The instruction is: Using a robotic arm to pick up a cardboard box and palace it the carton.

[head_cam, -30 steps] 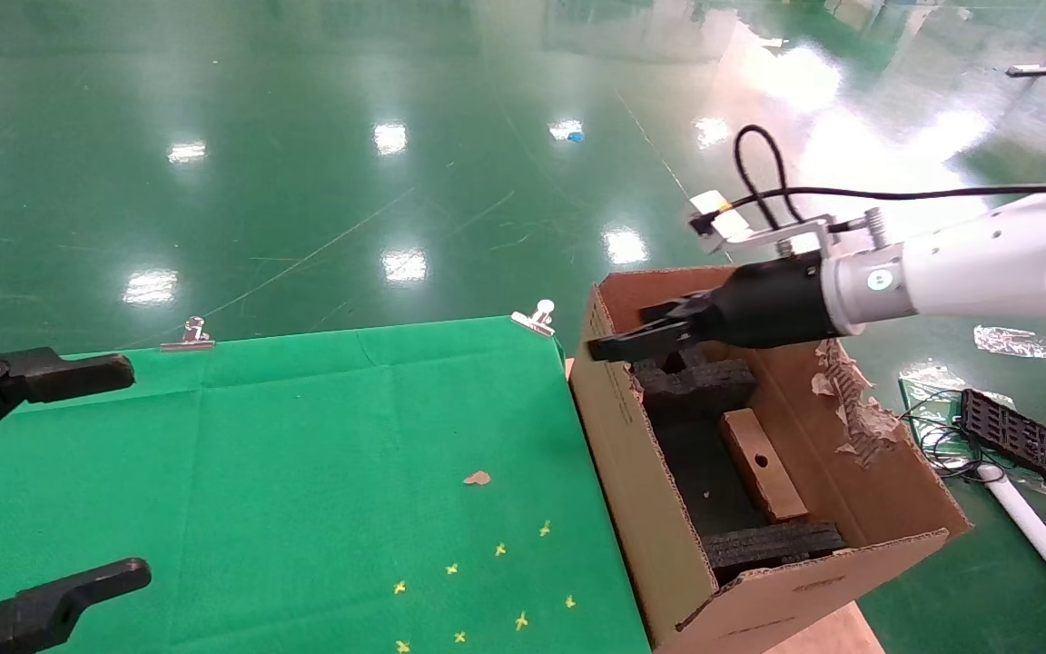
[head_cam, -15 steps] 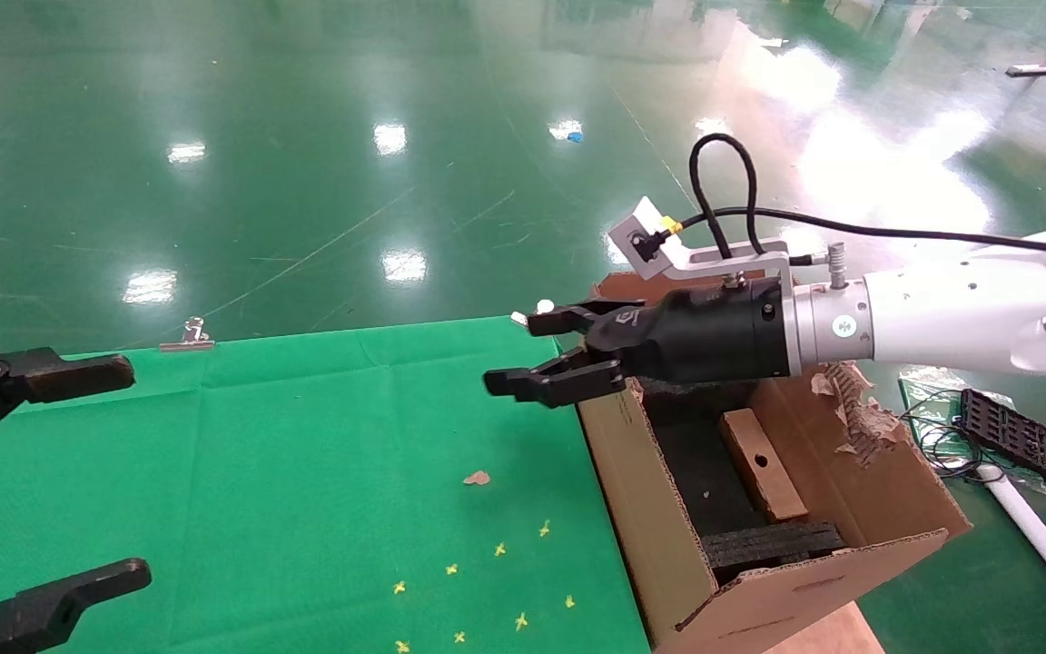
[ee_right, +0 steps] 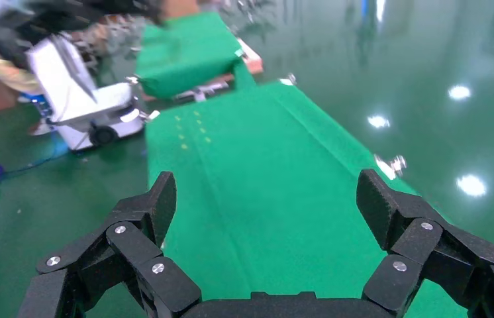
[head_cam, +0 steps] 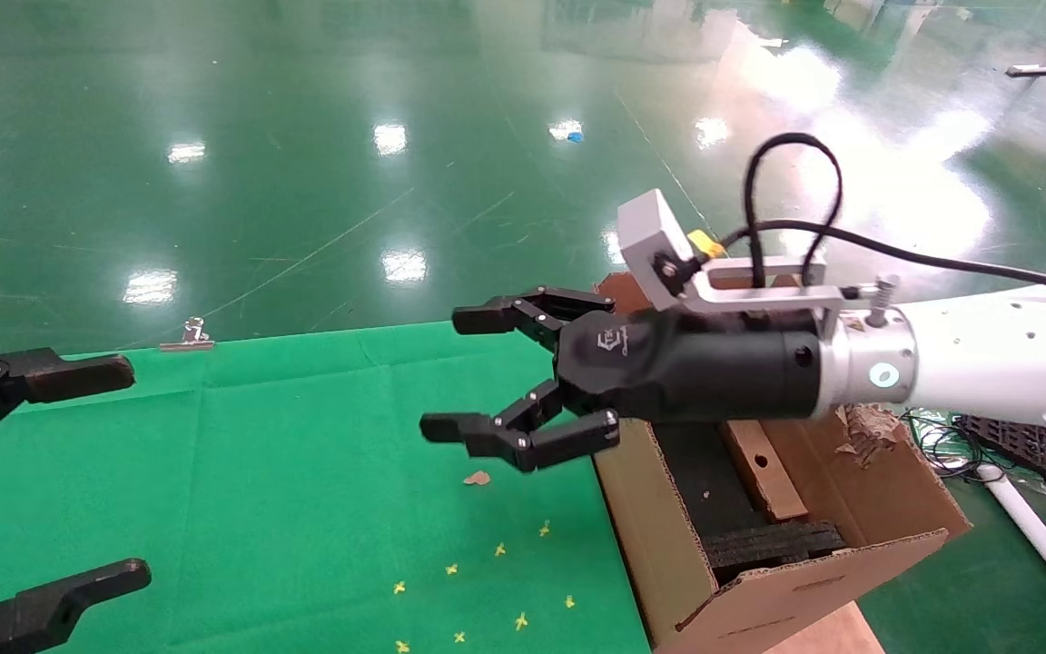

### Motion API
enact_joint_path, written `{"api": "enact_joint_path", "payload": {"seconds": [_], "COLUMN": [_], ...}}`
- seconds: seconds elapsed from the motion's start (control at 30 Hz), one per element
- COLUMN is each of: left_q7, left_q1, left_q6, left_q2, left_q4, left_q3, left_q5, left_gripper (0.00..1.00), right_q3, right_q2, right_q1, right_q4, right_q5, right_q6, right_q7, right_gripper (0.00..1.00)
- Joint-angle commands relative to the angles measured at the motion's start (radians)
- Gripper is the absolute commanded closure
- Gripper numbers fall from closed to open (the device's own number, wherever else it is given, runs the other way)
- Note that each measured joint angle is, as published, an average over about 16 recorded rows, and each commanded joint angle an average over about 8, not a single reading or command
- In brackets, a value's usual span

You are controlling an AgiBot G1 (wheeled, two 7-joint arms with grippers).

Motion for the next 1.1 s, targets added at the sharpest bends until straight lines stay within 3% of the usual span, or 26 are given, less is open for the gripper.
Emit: {"api": "enact_joint_path", "payload": {"seconds": [0.03, 0.47, 1.1], "left_q7": [0.0, 0.0, 0.0], "left_q1": [0.0, 0.0, 0.0], "left_q6": [0.0, 0.0, -0.001], "left_q2": [0.0, 0.0, 0.0], "left_q4": [0.0, 0.0, 0.0], "left_q3": [0.0, 0.001, 0.001], "left_q5": [0.0, 0.0, -0.001], "left_gripper": [0.0, 0.0, 0.0], "right_q3": [0.042, 0.262, 0.249], "right_q2": [0.007, 0.041, 0.04], "right_q1": [-0.033, -0.206, -0.197], "right_q4": [0.041, 0.252, 0.239], "right_q5": [0.016, 0.099, 0.095], "right_q6": [-0.009, -0.057, -0.055], "right_q7": [-0.015, -0.093, -0.089], "right_gripper": [0.0, 0.0, 0.0]}}
